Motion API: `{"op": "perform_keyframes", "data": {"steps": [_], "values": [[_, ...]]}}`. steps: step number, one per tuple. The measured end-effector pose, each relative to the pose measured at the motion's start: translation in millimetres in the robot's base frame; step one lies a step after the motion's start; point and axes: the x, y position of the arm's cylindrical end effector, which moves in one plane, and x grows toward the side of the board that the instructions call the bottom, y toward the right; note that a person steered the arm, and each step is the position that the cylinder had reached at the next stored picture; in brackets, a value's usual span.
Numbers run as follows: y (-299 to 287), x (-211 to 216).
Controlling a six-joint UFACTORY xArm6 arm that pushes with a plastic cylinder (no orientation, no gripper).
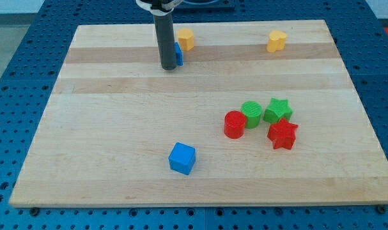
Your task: Point your arm at the blue cube
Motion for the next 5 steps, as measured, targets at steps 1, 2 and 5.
{"op": "perform_keyframes", "data": {"steps": [1, 2, 5], "values": [[-24.1, 41.8], [-42.6, 74.1], [-70.3, 209.7]]}}
